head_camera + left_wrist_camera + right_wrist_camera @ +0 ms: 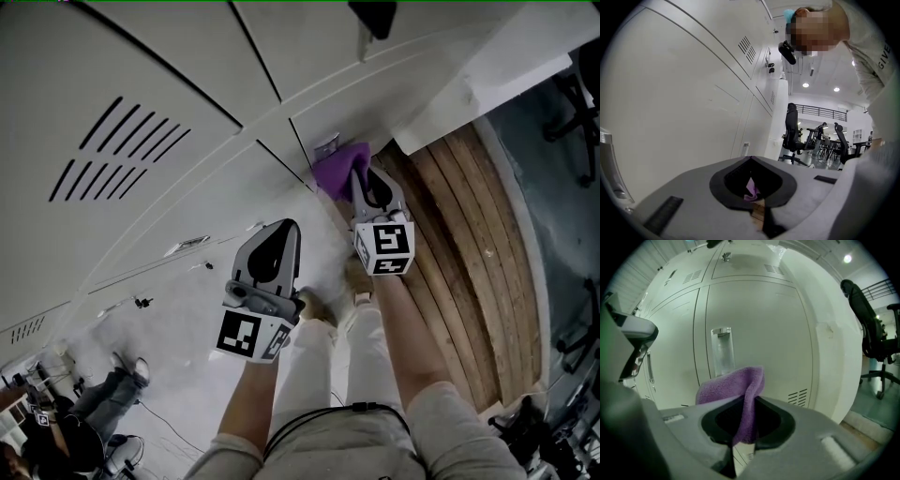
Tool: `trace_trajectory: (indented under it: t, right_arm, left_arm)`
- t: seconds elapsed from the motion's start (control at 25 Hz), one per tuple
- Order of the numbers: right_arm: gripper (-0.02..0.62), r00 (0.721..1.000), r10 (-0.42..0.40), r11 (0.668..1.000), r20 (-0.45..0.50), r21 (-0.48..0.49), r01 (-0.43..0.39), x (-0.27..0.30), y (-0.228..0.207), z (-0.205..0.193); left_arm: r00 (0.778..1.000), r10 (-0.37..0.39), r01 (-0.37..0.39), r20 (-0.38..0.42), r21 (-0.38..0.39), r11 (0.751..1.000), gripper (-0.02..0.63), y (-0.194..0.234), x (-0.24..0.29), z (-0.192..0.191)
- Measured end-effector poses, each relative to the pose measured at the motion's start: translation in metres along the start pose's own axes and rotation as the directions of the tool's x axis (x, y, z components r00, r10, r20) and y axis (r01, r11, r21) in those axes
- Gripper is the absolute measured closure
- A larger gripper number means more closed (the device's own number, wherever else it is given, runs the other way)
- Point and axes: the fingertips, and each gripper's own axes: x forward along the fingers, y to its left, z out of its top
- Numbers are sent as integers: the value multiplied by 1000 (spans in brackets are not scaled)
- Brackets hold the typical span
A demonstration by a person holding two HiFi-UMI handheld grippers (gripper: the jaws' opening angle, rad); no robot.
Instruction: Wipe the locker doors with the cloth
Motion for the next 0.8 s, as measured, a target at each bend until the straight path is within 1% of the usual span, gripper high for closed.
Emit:
trace_trajectory:
  t: [0.12,0.2,0.44,0.52,0.6,0.64,0.72,0.8]
  right_arm:
    - [543,1000,-5,1000,-24,23,5,-3,-1,-16]
    - [543,999,-7,998,-36,57,9,-3,0,-26]
    - [543,999,-10,991,-43,135,15,15,4,-43]
    - [543,999,-25,975,-31,222,31,16,-1,-51]
    - [543,998,-57,939,-13,338,58,12,-11,-60]
    - [543,997,-75,925,-18,371,76,9,-14,-66]
    - [543,995,-92,913,-48,394,103,6,-18,-79]
    - [543,994,-85,916,-69,388,106,9,-15,-87]
  left_arm:
    - [1000,3,-3,-5,0,1000,607,3,-2,-2]
    - [1000,4,-4,-6,1,1000,607,5,-3,-3]
    - [1000,8,-8,-18,1,1000,607,12,-6,-14]
    - [1000,11,-11,-28,2,1000,607,14,-9,-19]
    - [999,16,-16,-36,1,1000,607,17,-12,-22]
    - [999,17,-17,-38,1,1000,607,18,-13,-23]
    - [999,19,-19,-39,2,1000,607,21,-13,-25]
    - [999,21,-21,-36,1,1000,607,22,-12,-26]
